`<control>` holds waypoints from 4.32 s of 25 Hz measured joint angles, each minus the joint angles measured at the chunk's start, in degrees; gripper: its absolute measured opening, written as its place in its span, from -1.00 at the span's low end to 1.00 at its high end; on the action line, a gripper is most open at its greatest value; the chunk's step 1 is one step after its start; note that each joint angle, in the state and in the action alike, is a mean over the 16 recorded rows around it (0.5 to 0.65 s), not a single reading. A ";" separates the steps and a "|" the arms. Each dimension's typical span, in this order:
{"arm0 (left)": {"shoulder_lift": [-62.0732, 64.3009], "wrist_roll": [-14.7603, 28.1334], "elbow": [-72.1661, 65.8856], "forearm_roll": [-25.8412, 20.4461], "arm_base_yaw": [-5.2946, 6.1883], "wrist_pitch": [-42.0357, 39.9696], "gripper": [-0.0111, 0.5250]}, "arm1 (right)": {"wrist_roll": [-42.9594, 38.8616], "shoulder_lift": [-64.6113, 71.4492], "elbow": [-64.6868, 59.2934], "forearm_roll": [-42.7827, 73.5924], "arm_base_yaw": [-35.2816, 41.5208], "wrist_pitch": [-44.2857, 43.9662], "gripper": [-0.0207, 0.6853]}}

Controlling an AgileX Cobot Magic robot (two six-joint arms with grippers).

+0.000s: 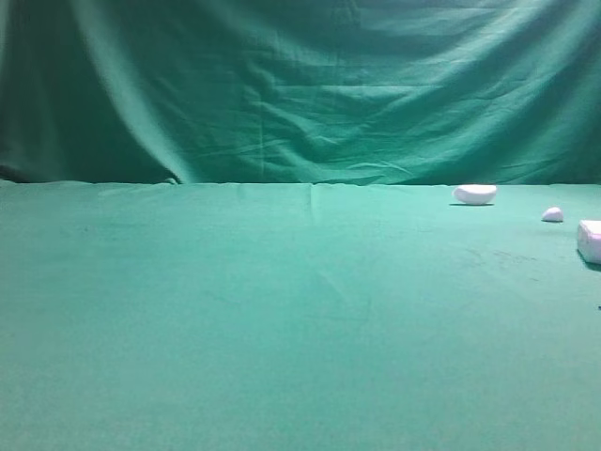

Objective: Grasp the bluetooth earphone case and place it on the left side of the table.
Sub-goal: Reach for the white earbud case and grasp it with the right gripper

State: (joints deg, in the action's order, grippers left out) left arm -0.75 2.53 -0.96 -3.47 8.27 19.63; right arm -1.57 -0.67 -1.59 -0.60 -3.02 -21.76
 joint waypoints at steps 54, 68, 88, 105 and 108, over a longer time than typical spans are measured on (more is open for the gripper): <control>0.00 0.00 0.00 0.00 0.00 0.00 -0.96 | 3.86 61.21 47.94 0.32 -5.54 -27.00 -0.94; 0.00 0.00 0.00 0.00 0.00 0.00 -0.96 | -15.06 87.62 56.15 11.41 -14.74 -26.49 -0.14; 0.00 0.00 0.00 0.00 0.00 0.00 -0.96 | -21.45 100.66 56.46 12.11 -14.81 -15.83 0.32; 0.00 0.00 0.00 0.00 0.00 0.00 -0.96 | -10.23 103.25 77.18 12.14 -22.09 -24.78 0.01; 0.00 0.00 0.00 0.00 0.00 0.00 -0.96 | -5.11 106.15 86.14 11.64 -26.54 -28.15 0.01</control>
State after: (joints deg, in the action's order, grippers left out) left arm -0.75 2.53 -0.96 -3.47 8.27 19.63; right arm -6.68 105.48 84.56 11.05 -29.56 -49.91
